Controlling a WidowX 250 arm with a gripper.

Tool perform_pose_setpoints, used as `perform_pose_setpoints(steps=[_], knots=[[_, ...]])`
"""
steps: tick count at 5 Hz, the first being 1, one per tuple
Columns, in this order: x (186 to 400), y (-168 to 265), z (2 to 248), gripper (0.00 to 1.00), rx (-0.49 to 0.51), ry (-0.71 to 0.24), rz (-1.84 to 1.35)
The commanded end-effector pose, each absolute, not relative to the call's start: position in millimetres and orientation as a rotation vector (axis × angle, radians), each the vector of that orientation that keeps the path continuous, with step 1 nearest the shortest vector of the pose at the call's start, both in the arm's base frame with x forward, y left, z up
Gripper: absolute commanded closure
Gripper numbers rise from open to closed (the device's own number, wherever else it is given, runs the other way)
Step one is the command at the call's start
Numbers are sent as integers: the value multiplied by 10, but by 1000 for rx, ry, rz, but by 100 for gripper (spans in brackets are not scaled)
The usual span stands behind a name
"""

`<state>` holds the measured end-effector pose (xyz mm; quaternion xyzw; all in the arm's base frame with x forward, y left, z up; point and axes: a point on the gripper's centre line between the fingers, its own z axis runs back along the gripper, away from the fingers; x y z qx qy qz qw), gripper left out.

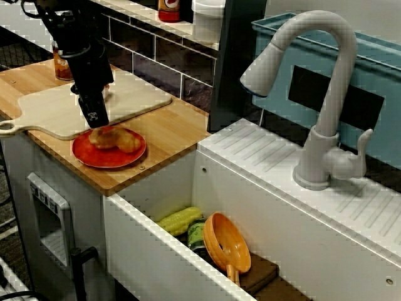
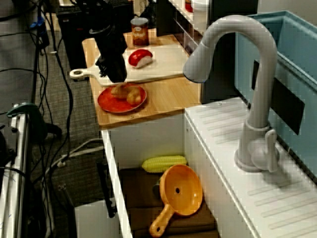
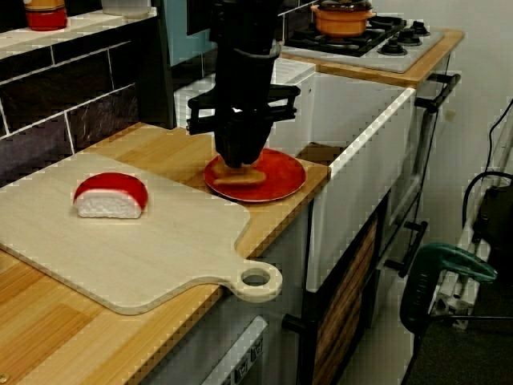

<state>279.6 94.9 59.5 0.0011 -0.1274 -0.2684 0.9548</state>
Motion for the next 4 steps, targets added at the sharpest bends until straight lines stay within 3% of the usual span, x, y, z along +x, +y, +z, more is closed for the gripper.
perform_pose_setpoints(steps=[1, 4], knots=[[2858, 1015, 747, 0, 62, -268, -411], [2802, 1013, 652, 0, 100, -158, 89]])
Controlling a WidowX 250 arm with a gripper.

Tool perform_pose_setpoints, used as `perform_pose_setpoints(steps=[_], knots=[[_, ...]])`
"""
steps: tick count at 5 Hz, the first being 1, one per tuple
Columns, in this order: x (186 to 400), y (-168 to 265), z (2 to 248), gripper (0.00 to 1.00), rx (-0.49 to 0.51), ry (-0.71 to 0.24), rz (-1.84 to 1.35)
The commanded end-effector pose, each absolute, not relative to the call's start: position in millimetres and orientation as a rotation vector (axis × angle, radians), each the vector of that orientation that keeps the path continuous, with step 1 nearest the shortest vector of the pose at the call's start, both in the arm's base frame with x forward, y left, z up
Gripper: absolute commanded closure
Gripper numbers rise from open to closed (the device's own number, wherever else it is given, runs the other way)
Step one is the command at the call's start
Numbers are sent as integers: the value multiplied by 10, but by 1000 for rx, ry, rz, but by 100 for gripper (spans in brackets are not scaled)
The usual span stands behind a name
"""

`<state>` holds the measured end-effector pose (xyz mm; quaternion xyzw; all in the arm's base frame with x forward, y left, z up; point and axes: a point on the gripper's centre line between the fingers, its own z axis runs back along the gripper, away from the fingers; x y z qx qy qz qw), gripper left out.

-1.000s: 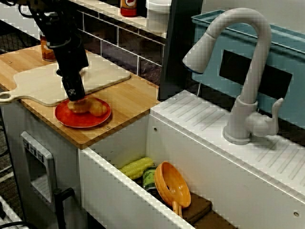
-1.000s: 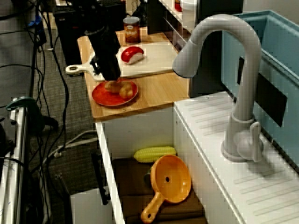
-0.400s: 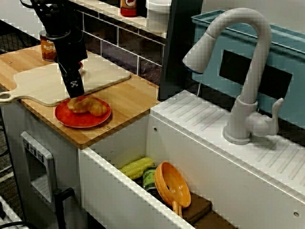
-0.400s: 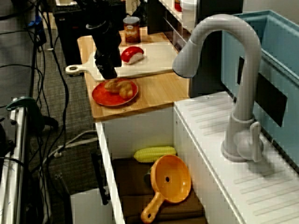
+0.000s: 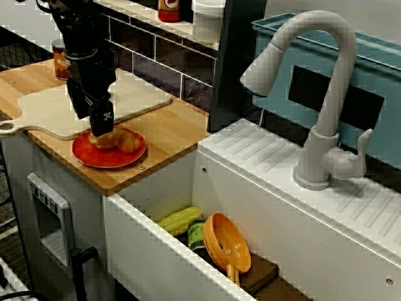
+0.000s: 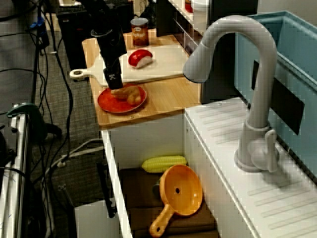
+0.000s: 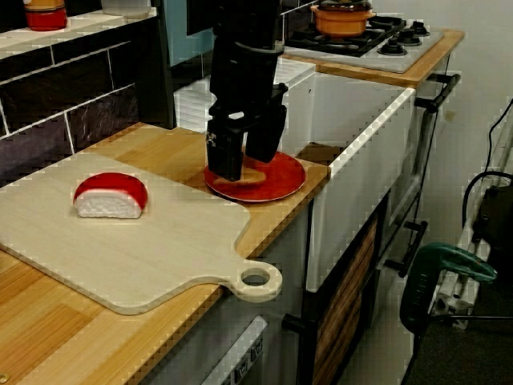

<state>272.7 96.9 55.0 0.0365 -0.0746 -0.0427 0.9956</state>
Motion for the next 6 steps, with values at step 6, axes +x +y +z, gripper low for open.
perform_pose_setpoints(steps=[6], knots=[[2878, 889, 791, 0, 24, -212, 560]])
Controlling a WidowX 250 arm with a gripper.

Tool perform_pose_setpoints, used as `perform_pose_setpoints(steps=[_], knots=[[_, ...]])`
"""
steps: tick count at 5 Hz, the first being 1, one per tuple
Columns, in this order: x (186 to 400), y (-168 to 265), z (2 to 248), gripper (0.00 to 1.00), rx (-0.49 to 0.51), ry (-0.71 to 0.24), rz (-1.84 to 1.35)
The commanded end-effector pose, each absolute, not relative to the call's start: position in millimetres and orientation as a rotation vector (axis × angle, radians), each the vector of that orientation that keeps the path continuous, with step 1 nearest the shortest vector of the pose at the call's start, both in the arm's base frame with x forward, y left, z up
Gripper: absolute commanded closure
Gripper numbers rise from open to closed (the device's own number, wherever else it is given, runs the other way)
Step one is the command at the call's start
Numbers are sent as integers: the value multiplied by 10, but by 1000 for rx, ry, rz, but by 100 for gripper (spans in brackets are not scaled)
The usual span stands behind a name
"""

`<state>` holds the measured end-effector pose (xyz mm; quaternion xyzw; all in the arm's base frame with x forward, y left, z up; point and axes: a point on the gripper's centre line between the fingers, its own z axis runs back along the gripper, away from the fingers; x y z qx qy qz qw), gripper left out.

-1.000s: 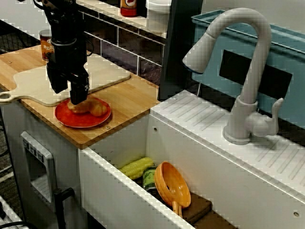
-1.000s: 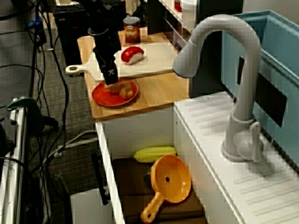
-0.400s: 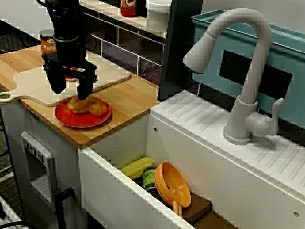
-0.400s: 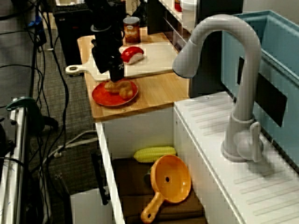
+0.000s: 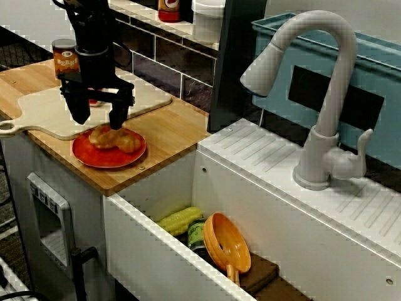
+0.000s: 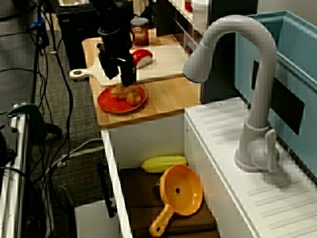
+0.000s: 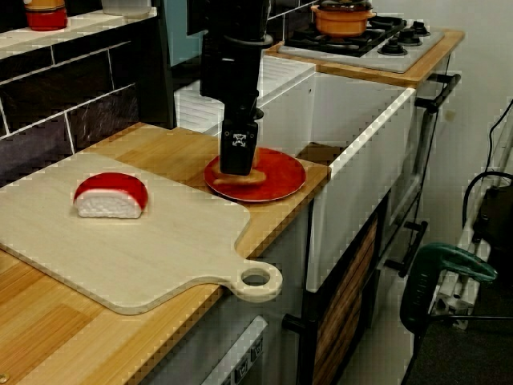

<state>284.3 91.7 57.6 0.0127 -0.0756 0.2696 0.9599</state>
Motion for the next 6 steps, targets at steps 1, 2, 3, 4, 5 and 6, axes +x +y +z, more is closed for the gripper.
perform_pose_setpoints(steps=[1, 2, 3, 4, 5, 6], knots=[[2872, 813, 796, 0, 11, -215, 583], [2893, 758, 792, 0, -15, -210, 613], [2914, 713, 756, 0, -32, -198, 650], [2926, 690, 721, 0, -45, -211, 728], [2960, 683, 670, 0, -53, -197, 802], [2962, 701, 598, 0, -53, -179, 892]])
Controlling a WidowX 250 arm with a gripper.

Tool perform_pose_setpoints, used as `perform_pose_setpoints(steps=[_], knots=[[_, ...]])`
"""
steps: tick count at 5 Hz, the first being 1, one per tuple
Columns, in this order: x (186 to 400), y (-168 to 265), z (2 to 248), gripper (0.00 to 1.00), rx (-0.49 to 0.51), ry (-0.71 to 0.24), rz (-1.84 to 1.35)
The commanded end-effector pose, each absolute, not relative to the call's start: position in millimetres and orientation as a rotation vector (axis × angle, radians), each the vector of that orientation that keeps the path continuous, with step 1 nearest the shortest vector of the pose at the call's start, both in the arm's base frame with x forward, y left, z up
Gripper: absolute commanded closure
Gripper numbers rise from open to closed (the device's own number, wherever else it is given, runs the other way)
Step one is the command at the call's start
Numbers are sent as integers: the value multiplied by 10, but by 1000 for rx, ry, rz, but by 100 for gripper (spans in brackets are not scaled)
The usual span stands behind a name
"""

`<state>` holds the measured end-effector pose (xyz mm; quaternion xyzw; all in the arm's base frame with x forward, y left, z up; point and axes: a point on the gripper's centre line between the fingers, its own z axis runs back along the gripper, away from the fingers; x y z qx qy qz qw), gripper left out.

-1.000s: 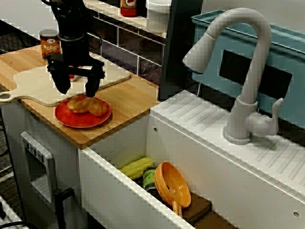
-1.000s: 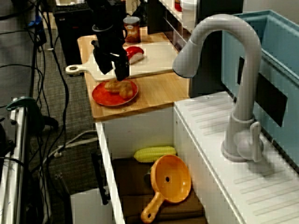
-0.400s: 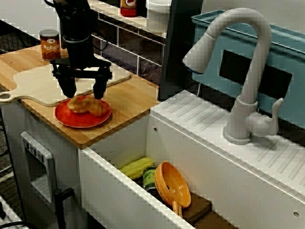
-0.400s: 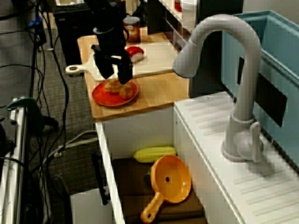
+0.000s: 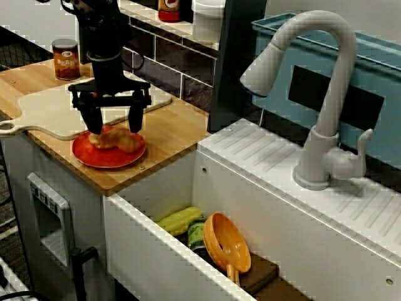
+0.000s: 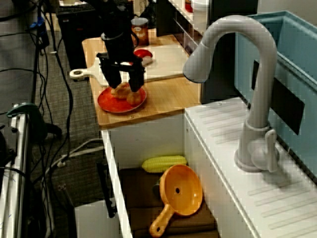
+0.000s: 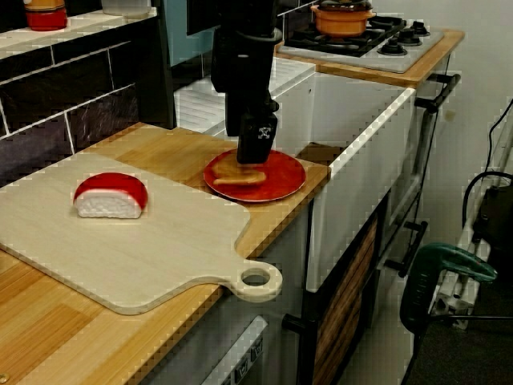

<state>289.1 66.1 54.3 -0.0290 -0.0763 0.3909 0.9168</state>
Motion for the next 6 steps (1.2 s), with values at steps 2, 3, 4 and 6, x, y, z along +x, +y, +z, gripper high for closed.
perform_pose_setpoints(steps=[2, 3, 4, 6], knots=[[2850, 670, 556, 0, -38, -153, 994], [2855, 677, 561, 0, -39, -125, 1032], [2896, 683, 565, 0, -37, -101, 1064], [2933, 708, 476, 0, -31, -82, 1103]])
